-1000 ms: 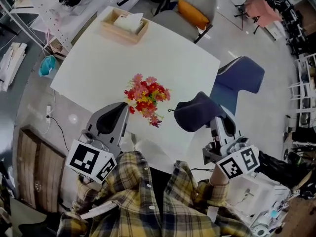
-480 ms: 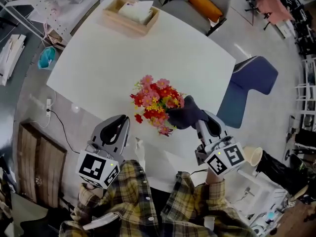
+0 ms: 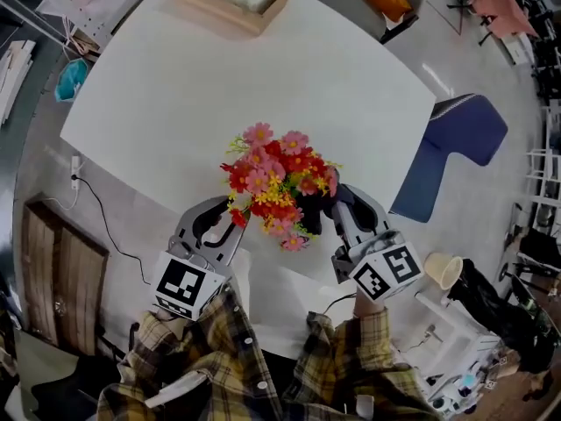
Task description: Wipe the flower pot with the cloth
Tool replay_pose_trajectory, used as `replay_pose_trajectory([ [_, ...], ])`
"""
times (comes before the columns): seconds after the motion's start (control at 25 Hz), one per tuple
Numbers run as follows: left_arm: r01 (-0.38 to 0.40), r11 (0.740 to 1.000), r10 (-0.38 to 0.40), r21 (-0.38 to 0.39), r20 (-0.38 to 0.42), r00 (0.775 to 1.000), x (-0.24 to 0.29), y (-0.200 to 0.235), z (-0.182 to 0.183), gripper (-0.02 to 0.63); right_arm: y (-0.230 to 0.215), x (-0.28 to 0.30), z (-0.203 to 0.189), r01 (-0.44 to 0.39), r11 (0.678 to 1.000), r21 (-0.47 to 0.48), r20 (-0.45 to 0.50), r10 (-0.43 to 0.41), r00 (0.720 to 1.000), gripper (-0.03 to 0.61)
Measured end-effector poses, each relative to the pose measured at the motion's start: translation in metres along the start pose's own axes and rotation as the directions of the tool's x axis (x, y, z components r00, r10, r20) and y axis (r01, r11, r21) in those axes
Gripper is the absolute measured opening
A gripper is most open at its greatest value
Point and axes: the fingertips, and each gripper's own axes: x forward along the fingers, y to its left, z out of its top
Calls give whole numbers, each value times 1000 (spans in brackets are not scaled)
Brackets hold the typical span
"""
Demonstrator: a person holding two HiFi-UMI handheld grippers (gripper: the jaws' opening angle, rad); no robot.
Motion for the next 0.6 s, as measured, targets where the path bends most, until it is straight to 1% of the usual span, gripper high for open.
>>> replay_pose_trajectory([
  [0.04, 7, 1000, -7, 11, -1, 1000, 5, -1, -2, 106, -2, 4, -3, -6, 1000, 3, -3, 6, 1000, 18],
  [0.16, 13, 998, -13, 57, -12, 1000, 17, -3, -8, 224, -5, 15, -9, -30, 999, 9, -14, 30, 999, 18],
  [0.24, 15, 998, -14, 65, -17, 1000, 24, -4, -11, 270, -5, 21, -12, -52, 999, 11, -22, 52, 998, 18],
  [0.44, 44, 997, -44, 59, -16, 999, 33, -2, -14, 327, -3, 36, -18, -112, 994, 16, -45, 112, 993, 17],
  [0.6, 69, 992, -66, 108, -26, 997, 38, -4, -16, 327, -3, 44, -21, -155, 988, 5, -66, 155, 986, 18],
])
